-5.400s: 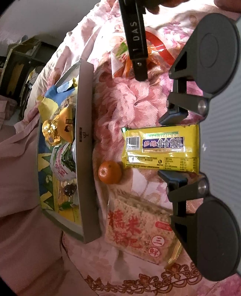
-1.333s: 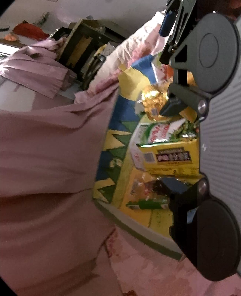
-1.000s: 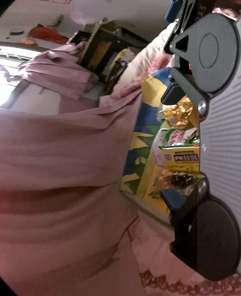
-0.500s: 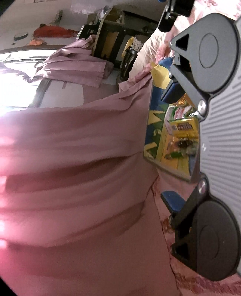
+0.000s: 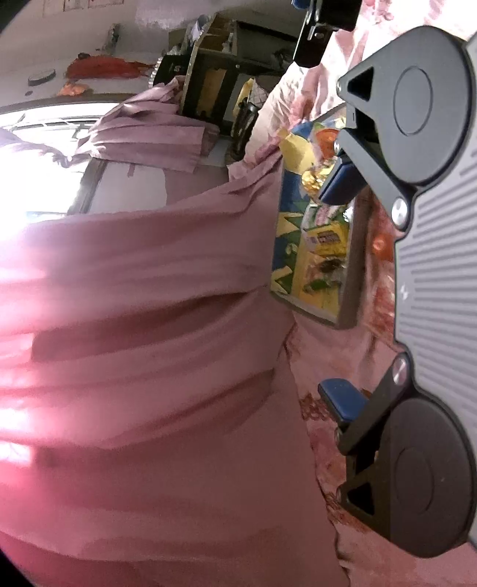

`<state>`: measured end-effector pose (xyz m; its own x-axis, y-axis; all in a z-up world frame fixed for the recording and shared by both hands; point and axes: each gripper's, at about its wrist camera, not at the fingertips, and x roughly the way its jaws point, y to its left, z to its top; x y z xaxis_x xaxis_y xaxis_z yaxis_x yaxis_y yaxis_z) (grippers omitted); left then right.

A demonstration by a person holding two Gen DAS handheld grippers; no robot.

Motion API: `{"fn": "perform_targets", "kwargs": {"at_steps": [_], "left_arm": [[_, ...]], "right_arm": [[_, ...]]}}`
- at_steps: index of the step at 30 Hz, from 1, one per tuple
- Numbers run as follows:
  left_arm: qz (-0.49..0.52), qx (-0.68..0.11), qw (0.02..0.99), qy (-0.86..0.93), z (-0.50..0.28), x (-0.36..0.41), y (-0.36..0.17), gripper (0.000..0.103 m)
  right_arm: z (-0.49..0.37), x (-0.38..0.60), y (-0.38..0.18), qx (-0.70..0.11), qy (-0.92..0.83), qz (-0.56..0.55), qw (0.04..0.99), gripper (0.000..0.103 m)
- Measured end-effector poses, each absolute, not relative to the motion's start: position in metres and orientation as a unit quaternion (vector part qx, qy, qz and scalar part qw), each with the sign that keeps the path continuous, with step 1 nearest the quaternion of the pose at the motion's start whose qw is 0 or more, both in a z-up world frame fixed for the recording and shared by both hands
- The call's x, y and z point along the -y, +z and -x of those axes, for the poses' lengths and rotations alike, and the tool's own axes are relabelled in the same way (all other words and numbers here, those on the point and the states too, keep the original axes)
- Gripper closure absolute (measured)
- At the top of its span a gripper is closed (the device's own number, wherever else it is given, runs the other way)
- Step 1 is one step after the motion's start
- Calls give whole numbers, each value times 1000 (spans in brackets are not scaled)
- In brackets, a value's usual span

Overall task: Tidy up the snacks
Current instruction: 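Move both tools back toward the rice cracker pack and mandarin orange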

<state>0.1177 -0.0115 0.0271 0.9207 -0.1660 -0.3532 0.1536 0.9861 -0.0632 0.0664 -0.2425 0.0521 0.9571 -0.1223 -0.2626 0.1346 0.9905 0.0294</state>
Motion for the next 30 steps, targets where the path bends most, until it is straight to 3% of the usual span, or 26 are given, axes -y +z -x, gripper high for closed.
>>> {"fn": "perform_targets", "kwargs": {"at_steps": [30], "left_arm": [[-19, -265, 963, -33, -60, -15, 8, 0]], "right_arm": [[-23, 182, 19, -236, -10, 27, 971, 1]]}}
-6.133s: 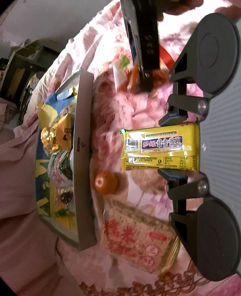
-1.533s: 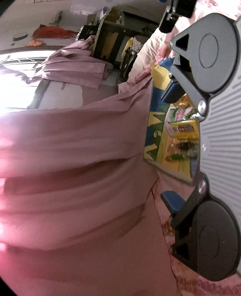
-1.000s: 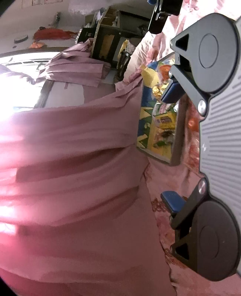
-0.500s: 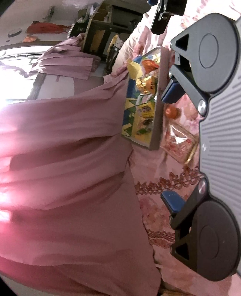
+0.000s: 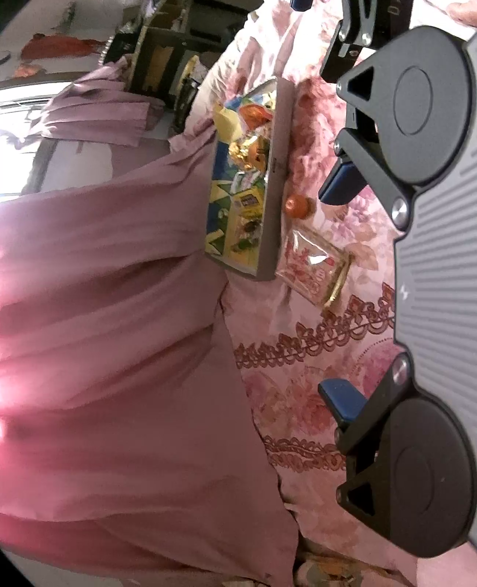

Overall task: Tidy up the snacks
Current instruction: 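Move both tools back toward the rice cracker pack and mandarin orange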

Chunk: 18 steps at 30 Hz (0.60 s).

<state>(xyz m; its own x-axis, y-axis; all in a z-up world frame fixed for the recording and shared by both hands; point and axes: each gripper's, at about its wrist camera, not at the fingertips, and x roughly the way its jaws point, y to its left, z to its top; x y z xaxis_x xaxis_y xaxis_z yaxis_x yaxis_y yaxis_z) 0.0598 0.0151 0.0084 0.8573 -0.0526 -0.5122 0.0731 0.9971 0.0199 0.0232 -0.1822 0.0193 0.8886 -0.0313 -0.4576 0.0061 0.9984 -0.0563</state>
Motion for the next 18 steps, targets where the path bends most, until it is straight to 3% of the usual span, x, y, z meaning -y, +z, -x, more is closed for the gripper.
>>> {"fn": "perform_targets", "kwargs": {"at_steps": [10, 18], "left_arm": [[-16, -304, 952, -42, -69, -15, 2, 0], [-2, -384, 918, -94, -100, -17, -8, 0]], "right_arm": [[-31, 178, 10, -265, -11, 42, 963, 1], [-41, 183, 5, -295, -16, 33, 955, 1]]}}
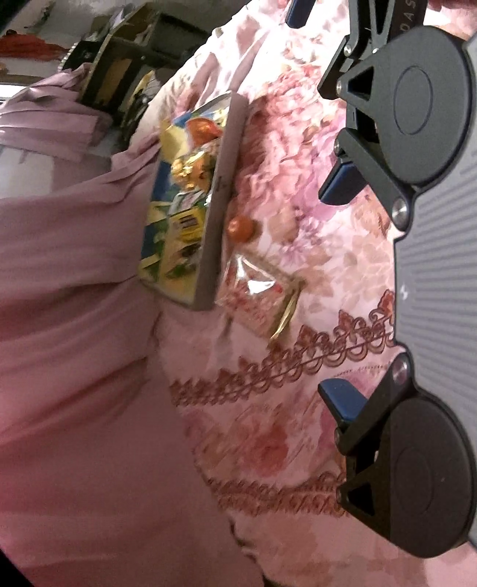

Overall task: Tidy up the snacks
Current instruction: 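Move both tools back toward the rice cracker pack and mandarin orange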

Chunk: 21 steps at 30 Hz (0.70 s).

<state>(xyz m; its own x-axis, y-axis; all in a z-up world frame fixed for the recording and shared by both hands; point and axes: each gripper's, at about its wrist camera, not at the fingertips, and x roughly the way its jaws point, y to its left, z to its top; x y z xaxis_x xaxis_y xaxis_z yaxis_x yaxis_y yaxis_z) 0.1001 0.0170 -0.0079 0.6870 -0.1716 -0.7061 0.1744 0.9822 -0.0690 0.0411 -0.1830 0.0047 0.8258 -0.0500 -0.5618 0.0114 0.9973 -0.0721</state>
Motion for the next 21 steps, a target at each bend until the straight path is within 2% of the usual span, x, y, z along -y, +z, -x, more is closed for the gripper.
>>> {"fn": "perform_targets", "kwargs": {"at_steps": [10, 15, 21], "left_arm": [[3, -420, 902, -99, -145, -20, -20, 0], [-36, -415, 905, -89, -171, -15, -25, 0], [-23, -450, 888, -89, -198, -20, -41, 0]], "right_arm": [[-67, 195, -6, -355, -52, 27, 933, 1], [-83, 196, -9, -369, -59, 36, 927, 1], [-107, 196, -14, -377, -61, 49, 923, 1]]}}
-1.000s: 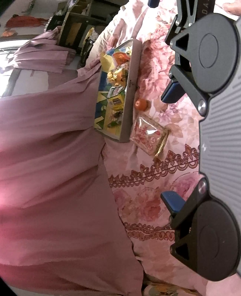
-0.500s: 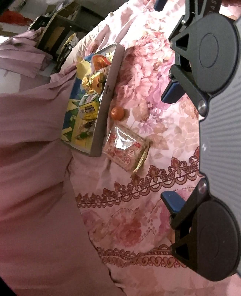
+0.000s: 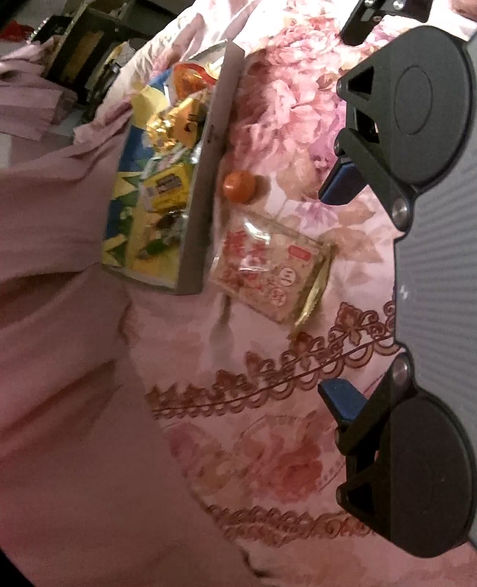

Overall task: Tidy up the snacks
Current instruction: 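Move both tools back toward the rice cracker pack and mandarin orange, then grasp the rice cracker pack with the left gripper while the right gripper grasps the mandarin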

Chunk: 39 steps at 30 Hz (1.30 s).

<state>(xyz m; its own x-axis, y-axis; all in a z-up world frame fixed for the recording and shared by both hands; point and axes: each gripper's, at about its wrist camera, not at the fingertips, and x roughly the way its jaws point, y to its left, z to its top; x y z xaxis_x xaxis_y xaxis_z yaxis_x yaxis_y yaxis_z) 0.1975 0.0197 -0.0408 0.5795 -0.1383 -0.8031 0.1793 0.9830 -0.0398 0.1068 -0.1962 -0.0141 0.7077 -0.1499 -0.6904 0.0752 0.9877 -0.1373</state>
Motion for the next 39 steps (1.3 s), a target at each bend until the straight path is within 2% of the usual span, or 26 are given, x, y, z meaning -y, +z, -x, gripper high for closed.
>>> {"fn": "perform_targets", "kwargs": {"at_steps": [10, 20, 24, 29, 36, 39], "left_arm": [[-55, -461, 880, -102, -221, -18, -52, 0], [-22, -491, 864, -107, -246, -34, -69, 0], [-63, -466, 873, -127, -249, -21, -72, 0], [-130, -442, 876, -141, -252, -4, -77, 0], [-122, -454, 870, -151, -261, -3, -88, 0], [-130, -455, 868, -154, -263, -1, -93, 0]], "right_arm": [[-153, 194, -33, -396, -35, 52, 916, 1], [-186, 176, -50, -345, 14, 125, 930, 1], [-201, 173, -56, -335, 19, 120, 934, 1], [-222, 181, -61, -343, 43, 67, 936, 9], [-238, 178, -65, -351, 75, 39, 933, 19], [-243, 171, -69, -353, 91, 50, 930, 30]]}}
